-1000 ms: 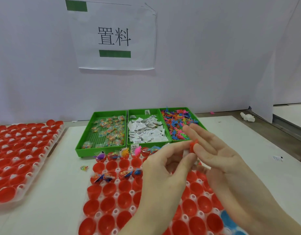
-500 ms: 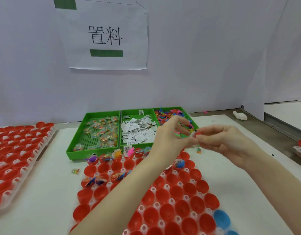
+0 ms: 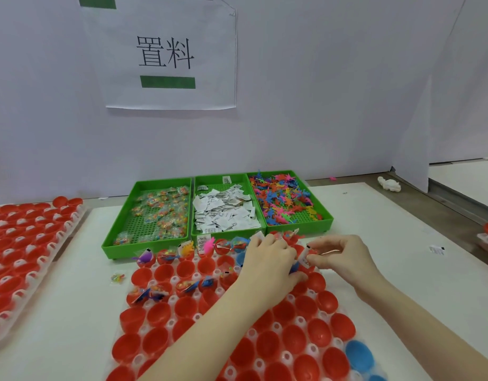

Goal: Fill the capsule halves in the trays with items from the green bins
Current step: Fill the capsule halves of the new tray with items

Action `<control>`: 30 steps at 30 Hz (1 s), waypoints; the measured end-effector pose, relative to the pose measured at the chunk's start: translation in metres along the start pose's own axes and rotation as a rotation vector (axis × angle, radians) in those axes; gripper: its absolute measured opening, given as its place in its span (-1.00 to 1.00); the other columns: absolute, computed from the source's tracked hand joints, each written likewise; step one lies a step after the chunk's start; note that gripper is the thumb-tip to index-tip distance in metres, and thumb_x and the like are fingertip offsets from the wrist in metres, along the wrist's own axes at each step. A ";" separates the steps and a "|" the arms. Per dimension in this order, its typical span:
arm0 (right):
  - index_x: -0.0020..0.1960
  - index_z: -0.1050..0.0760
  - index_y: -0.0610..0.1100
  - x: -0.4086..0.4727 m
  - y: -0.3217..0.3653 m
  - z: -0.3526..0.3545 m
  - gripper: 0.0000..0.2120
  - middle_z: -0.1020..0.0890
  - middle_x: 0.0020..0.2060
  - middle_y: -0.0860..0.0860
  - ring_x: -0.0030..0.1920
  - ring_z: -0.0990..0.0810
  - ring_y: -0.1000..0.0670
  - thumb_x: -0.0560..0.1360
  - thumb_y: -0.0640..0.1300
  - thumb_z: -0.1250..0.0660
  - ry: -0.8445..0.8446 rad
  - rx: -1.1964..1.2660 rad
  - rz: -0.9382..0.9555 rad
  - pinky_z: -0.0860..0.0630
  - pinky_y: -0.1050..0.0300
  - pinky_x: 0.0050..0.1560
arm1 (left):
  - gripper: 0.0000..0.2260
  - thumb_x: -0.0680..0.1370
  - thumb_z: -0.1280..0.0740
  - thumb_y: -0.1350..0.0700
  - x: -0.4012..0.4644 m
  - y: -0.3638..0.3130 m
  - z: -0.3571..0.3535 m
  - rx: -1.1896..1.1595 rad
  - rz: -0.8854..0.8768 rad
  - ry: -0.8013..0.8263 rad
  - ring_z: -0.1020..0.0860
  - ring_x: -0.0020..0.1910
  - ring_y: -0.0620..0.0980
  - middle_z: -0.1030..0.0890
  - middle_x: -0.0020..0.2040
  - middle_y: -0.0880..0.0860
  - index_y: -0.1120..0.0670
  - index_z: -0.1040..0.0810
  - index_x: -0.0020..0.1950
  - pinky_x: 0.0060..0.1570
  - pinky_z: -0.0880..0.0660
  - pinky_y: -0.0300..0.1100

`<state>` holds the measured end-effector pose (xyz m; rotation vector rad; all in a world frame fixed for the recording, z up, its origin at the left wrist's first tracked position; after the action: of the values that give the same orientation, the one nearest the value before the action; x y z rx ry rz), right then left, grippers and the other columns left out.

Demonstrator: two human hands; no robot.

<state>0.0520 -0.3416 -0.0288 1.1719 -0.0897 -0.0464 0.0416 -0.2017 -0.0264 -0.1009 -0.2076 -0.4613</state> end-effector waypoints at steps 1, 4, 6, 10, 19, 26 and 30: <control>-0.33 -0.59 -0.05 -0.001 0.002 -0.001 -0.74 -0.67 -0.36 -0.04 -0.34 -0.61 0.01 0.23 -0.39 -0.52 0.019 -0.036 0.011 -0.50 0.29 -0.33 | -0.61 0.53 -0.20 -0.18 0.000 0.000 -0.001 -0.003 -0.002 -0.002 -0.33 0.21 0.02 -0.50 0.18 0.00 0.05 -0.49 0.20 0.16 -0.15 -0.12; -0.41 -0.59 0.00 -0.001 0.008 -0.003 -0.71 -0.62 -0.50 0.12 -0.39 -0.57 0.06 0.21 -0.37 -0.53 0.091 -0.237 0.039 -0.47 0.31 -0.34 | -0.62 0.54 -0.20 -0.18 -0.001 0.001 -0.004 -0.014 -0.001 0.002 -0.32 0.21 0.02 -0.49 0.16 0.01 0.05 -0.50 0.20 0.18 -0.16 -0.10; -0.38 -0.62 0.01 0.004 0.014 -0.004 -0.76 -0.55 -0.58 0.17 -0.40 -0.53 0.11 0.21 -0.32 -0.54 0.141 -0.399 0.029 -0.40 0.30 -0.33 | -0.62 0.54 -0.20 -0.18 -0.001 0.001 -0.005 -0.029 0.005 0.001 -0.32 0.20 0.01 -0.48 0.15 0.01 0.03 -0.50 0.20 0.18 -0.16 -0.10; -0.10 -0.68 -0.16 0.011 0.026 -0.008 -0.83 -0.68 -0.28 -0.04 -0.30 -0.51 0.13 0.32 -0.28 -0.50 0.282 -0.609 0.069 -0.38 0.30 -0.18 | -0.62 0.54 -0.20 -0.17 -0.001 0.001 -0.006 -0.068 0.007 -0.004 -0.31 0.19 0.01 -0.46 0.13 0.01 0.02 -0.51 0.23 0.16 -0.16 -0.11; -0.13 -0.66 -0.06 0.007 0.015 -0.018 -0.85 -0.66 -0.20 0.06 -0.12 -0.58 0.05 0.39 -0.27 -0.38 0.178 -0.743 0.194 -0.43 0.25 -0.12 | -0.63 0.55 -0.21 -0.13 0.000 0.001 -0.009 -0.087 0.006 -0.003 -0.32 0.18 0.02 -0.42 0.15 0.04 0.06 -0.51 0.23 0.15 -0.17 -0.10; -0.16 -0.68 -0.05 0.015 0.026 -0.021 -0.87 -0.57 -0.30 0.04 -0.21 -0.52 0.02 0.38 -0.25 -0.41 0.233 -0.907 0.138 -0.45 0.22 -0.16 | -0.63 0.55 -0.21 -0.13 0.000 0.001 -0.010 -0.081 0.022 0.011 -0.33 0.19 0.04 -0.43 0.13 0.06 0.06 -0.50 0.23 0.12 -0.18 -0.09; -0.27 -0.58 -0.02 0.013 0.031 -0.023 -0.85 -0.48 -0.37 0.13 -0.21 -0.50 0.03 0.38 -0.25 -0.36 0.286 -1.005 0.219 -0.45 0.21 -0.22 | -0.63 0.55 -0.21 -0.12 0.000 0.000 -0.010 -0.065 0.023 0.020 -0.32 0.19 0.05 -0.42 0.13 0.07 0.07 -0.49 0.24 0.14 -0.19 -0.08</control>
<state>0.0664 -0.3095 -0.0084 0.1524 0.0598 0.2470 0.0432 -0.2031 -0.0366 -0.1623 -0.1715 -0.4463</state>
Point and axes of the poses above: each hand's wrist, its own x-axis towards the middle knuckle, its own z-axis out of the back of the hand, y = z × x, the point moved 3 cm from there along x, towards the middle knuckle
